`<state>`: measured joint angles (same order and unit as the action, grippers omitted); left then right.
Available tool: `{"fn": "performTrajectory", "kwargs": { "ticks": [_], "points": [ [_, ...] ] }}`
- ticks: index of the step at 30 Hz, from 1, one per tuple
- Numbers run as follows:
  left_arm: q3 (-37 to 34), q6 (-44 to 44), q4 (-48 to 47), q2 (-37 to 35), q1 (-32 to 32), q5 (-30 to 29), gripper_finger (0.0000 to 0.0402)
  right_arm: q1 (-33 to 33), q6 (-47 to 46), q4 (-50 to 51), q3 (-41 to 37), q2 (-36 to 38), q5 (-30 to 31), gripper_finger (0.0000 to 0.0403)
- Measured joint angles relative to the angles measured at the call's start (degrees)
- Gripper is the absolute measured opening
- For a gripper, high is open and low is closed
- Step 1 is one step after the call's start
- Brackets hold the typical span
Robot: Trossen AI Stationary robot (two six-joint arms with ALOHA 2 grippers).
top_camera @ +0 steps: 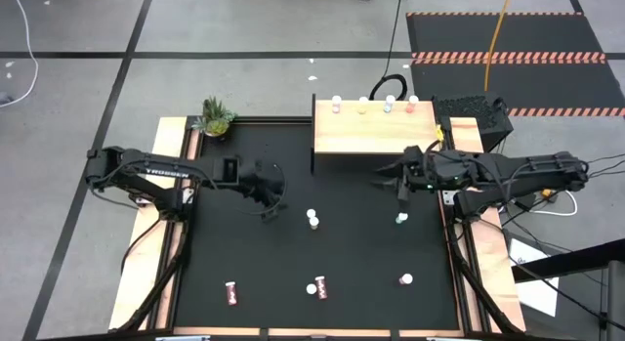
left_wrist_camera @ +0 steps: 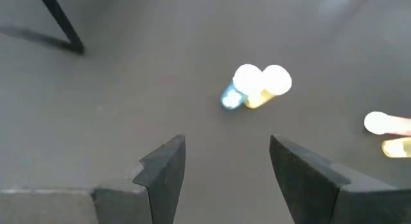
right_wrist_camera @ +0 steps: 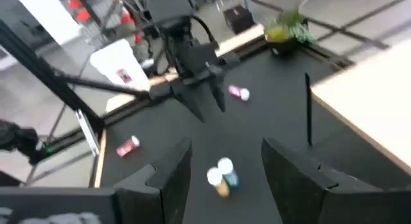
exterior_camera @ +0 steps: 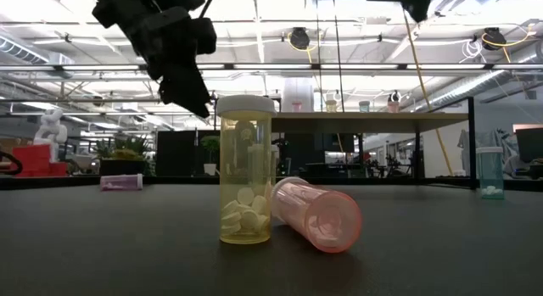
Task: Pick and place medicine bottles onto shelf by color
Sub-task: Put the top left violet pill bottle on the shelf aligned with the other violet pill bottle
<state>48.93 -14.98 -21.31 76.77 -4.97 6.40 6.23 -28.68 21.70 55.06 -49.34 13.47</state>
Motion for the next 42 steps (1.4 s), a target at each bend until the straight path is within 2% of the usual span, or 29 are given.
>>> {"fn": "performTrajectory", "kwargs": {
  "ticks": [3, 8, 11, 14, 18, 22, 25, 31, 36, 39, 42],
  "points": [
    [0.0, -4.2, -3.7, 0.0, 0.7, 0.2, 0.0225, -0.1, -2.1, 7.2, 0.0, 3.7, 0.1, 0.018],
    [0.0, -15.8, -15.6, 0.0, -1.4, 0.6, 0.0225, -1.4, -11.5, 17.7, 0.0, 11.1, 2.5, 0.018],
    [0.0, -16.5, -19.6, 0.0, -2.3, 0.7, 0.0225, -1.7, -18.3, 24.4, 0.0, 14.0, 4.5, 0.018],
    [0.0, -15.6, -19.3, 0.0, -2.3, -0.3, 0.0225, -1.7, -23.4, 32.2, 0.1, 14.3, 4.3, 0.018],
    [0.0, -18.3, -18.1, 0.0, -1.9, -0.4, 0.0225, -1.6, -27.1, 41.8, -1.3, 11.2, -3.2, 0.018],
    [0.0, -27.0, -25.4, -0.1, -1.8, -1.0, 0.0225, -1.6, -29.6, 48.7, -3.7, 9.1, -12.0, 0.018],
    [0.0, -27.7, -29.8, -0.1, -0.5, -2.8, 0.0225, -1.6, -29.0, 46.1, -7.1, 8.8, -13.8, 0.018],
    [0.0, -29.2, -28.1, -0.1, 3.2, -3.5, 0.0225, -1.6, -23.5, 32.6, -14.1, 7.1, -16.9, 0.0189],
    [0.0, -29.6, -28.7, -0.1, 8.2, -3.4, 0.0225, -1.6, -22.1, 29.4, -14.6, 3.5, -16.3, 0.02],
    [0.0, -28.0, -30.8, -1.1, 9.9, -3.8, 0.0225, -1.6, -21.1, 21.2, -14.6, 2.2, -16.3, 0.0195],
    [0.0, -27.1, -35.1, -1.9, 7.8, -6.8, 0.0225, -1.6, -19.1, 12.9, -14.6, 1.3, -14.5, 0.0188]
  ]
}}
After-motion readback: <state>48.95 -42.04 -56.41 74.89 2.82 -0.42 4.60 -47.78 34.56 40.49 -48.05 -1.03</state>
